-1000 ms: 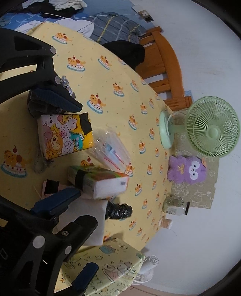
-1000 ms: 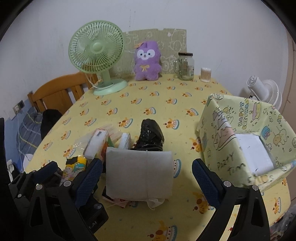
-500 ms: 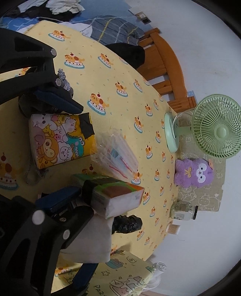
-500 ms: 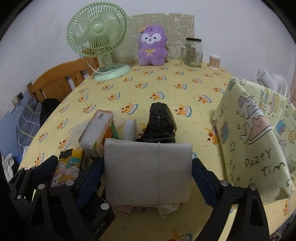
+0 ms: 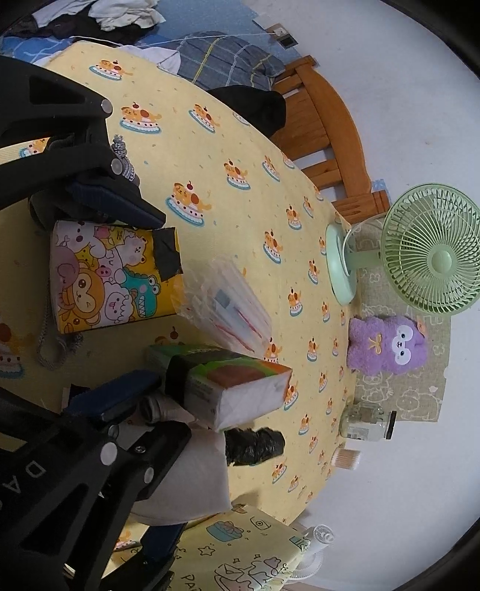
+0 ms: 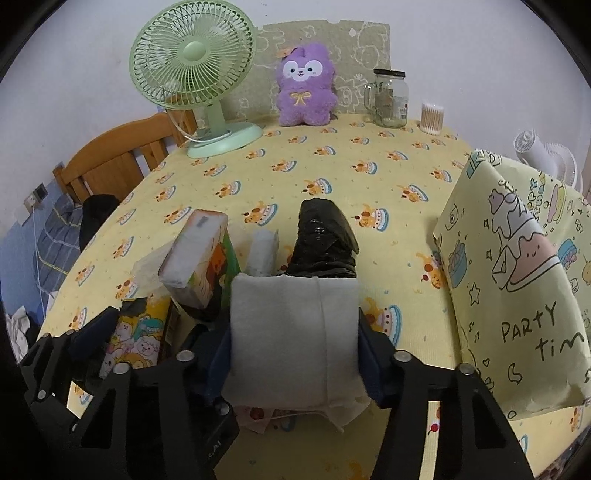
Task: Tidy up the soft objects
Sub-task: 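Lower the right tool onto the folded white towel and close it, then grasp the cartoon snack bag with the left tool while the right tool holds the towel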
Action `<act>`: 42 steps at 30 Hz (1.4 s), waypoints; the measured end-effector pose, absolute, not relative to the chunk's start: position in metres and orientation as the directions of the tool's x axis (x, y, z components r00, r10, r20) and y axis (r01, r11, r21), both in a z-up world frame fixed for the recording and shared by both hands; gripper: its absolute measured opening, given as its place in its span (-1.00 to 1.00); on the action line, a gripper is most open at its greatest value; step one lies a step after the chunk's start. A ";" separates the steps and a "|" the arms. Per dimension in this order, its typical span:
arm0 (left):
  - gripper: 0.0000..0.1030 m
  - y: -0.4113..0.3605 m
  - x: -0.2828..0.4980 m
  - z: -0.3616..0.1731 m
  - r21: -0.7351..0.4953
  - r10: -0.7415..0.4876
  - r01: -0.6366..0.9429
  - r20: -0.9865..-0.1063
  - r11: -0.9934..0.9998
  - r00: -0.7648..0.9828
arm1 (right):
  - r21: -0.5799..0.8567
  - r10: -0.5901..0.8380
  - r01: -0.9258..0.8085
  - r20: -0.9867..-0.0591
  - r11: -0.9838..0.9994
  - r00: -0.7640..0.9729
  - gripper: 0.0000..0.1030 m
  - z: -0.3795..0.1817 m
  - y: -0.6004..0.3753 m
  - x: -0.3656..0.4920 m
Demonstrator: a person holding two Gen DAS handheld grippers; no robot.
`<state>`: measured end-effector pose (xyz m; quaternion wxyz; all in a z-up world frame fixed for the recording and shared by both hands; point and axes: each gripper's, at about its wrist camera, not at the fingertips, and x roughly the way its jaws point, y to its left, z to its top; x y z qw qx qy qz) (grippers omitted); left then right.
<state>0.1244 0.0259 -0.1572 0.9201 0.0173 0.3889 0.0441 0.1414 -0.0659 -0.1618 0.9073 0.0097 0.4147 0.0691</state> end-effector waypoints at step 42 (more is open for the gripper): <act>-0.22 0.011 0.101 -0.091 -0.004 -0.002 0.000 -0.642 1.000 0.767 | 0.084 0.137 -0.109 -0.644 0.991 0.752 0.03 -0.090 -0.079 0.110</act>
